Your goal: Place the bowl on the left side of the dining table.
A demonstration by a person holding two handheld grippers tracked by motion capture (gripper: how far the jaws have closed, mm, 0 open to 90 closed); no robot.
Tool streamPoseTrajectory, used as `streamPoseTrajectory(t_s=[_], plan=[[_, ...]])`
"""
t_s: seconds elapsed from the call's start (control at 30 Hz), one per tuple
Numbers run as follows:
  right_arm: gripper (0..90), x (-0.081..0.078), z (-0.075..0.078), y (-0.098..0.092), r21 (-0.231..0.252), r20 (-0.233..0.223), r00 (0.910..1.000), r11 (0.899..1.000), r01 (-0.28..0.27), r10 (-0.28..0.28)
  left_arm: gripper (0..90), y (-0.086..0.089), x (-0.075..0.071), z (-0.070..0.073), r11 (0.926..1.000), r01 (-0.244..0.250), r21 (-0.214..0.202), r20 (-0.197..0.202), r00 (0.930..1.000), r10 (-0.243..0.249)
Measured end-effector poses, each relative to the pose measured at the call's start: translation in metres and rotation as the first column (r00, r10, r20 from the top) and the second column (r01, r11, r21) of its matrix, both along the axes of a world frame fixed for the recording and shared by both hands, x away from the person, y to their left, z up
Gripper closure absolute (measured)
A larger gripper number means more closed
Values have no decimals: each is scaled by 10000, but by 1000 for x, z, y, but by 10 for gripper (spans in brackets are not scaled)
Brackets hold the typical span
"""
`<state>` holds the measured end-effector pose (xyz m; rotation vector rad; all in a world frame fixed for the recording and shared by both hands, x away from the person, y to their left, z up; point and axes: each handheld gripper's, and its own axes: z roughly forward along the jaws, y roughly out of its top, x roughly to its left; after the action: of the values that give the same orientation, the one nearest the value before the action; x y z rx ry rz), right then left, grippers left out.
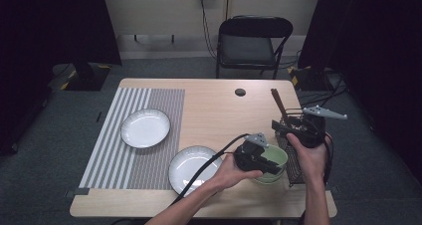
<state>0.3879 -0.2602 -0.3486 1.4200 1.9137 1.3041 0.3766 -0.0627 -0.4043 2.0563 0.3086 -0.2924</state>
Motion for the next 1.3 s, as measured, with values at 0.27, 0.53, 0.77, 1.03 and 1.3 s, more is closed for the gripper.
streamPoseTrajectory(t_s=[0.27, 0.53, 0.77, 1.03, 1.3], plan=[[281, 0, 0, 0, -45, 2, 10000, 10000, -3, 3, 711, 7, 1, 7, 9998, -15, 209, 294, 9996, 9], [281, 0, 1, 0, -23, 29, 10000, 10000, 15, -15, 566, 7, -6, 9, 9865, 122, 1630, 1344, 9903, -345], [281, 0, 0, 1, -71, 14, 10000, 10000, 9, -9, 492, -4, -10, 3, 9576, 125, 2877, 1947, 9783, -713], [280, 0, 0, 1, -54, 20, 10000, 10000, 23, -23, 484, -23, -18, -6, 9233, 58, 3841, 2403, 9649, -1060], [281, 0, 0, -2, 16, 96, 9999, 10000, 86, -86, 725, -24, -16, -9, 9194, 653, 3879, 2057, 9662, -1554]])
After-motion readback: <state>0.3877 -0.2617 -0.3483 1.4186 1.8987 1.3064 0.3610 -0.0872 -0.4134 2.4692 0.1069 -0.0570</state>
